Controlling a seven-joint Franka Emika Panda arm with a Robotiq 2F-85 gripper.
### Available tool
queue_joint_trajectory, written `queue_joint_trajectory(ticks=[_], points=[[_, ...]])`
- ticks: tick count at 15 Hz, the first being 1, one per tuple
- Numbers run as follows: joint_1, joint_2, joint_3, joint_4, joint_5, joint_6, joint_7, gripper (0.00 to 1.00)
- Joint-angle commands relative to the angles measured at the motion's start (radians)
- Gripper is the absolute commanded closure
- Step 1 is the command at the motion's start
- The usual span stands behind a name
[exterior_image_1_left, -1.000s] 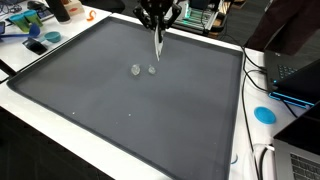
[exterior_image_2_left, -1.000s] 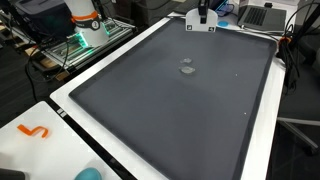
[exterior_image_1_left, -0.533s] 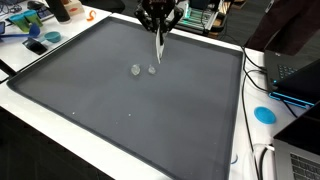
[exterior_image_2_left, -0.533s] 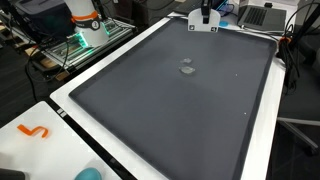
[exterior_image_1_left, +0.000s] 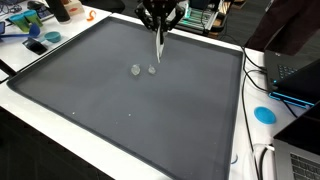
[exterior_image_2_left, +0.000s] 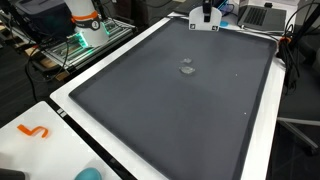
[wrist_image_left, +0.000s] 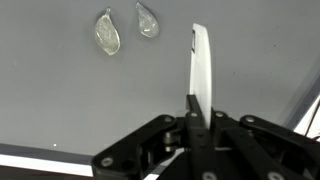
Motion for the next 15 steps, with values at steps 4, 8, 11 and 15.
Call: queue_joint_trajectory(ticks=[4, 8, 11, 15], points=[[0.070, 0.037, -0.004, 0.109, -0.170, -0.188, 0.220, 0.99], [0.115, 0.092, -0.001, 0.189, -0.255, -0.277, 0.284, 0.99], [0.148, 0.142, -0.004, 0.241, -0.313, -0.324, 0.325, 0.99], [0.183, 0.194, -0.010, 0.307, -0.353, -0.385, 0.379, 0.99]])
